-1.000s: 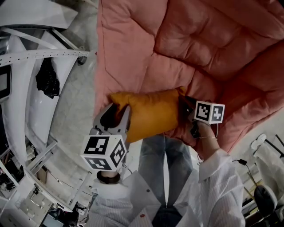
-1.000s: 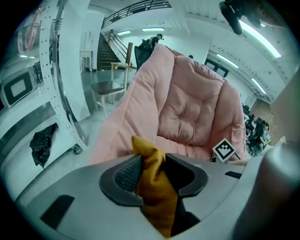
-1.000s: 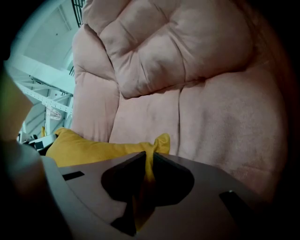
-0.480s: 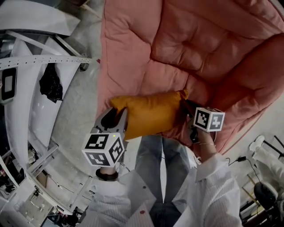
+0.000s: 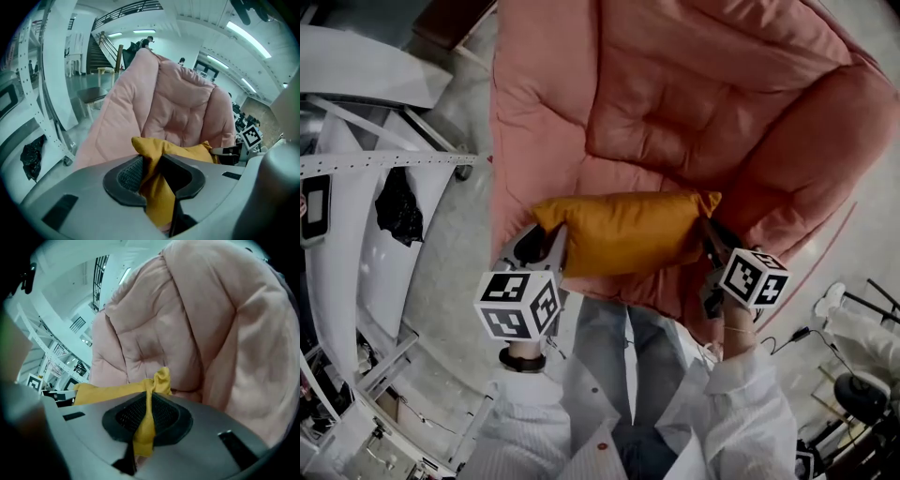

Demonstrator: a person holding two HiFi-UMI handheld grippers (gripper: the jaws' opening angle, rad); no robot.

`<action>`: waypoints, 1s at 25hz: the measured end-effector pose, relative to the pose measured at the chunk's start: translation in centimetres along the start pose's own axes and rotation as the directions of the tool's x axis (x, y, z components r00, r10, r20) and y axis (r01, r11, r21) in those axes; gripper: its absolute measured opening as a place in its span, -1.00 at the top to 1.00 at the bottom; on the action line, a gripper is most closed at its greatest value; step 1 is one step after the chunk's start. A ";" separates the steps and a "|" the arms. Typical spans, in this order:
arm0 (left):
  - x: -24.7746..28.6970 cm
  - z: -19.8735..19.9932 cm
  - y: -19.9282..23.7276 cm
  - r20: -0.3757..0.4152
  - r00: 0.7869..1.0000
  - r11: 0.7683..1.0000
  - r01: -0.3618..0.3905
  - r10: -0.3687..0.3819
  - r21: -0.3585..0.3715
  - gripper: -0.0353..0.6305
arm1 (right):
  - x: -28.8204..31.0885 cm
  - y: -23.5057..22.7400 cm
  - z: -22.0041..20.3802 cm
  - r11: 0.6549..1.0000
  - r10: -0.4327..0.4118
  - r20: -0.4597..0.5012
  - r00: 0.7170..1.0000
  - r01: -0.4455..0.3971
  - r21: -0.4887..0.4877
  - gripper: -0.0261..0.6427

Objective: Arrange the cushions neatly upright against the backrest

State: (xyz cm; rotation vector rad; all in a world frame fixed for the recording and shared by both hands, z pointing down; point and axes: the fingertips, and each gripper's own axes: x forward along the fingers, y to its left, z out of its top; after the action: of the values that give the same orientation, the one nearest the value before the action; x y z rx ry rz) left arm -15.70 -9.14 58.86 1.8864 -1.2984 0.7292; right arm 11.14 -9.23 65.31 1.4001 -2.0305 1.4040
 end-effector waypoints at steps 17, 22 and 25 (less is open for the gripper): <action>7.3 8.7 -1.4 -0.037 0.992 0.982 0.126 -0.122 0.143 0.56 | -3.4 -0.9 7.5 0.987 -0.137 0.229 0.964 0.114 0.109 0.81; 9.5 9.6 -1.9 -0.064 0.984 0.970 0.177 -0.169 0.164 0.55 | -3.5 -2.0 8.2 0.979 -0.185 0.255 0.949 0.154 0.136 0.81; 11.3 9.5 -2.1 -0.081 0.979 0.964 0.201 -0.189 0.172 0.55 | -3.0 -3.1 8.3 0.974 -0.204 0.261 0.944 0.169 0.151 0.81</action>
State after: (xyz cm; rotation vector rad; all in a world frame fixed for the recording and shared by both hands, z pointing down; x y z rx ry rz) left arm -9.45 -22.43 61.58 2.0819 -1.0171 0.8180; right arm 17.36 -14.72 61.01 1.8827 -1.9286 1.3389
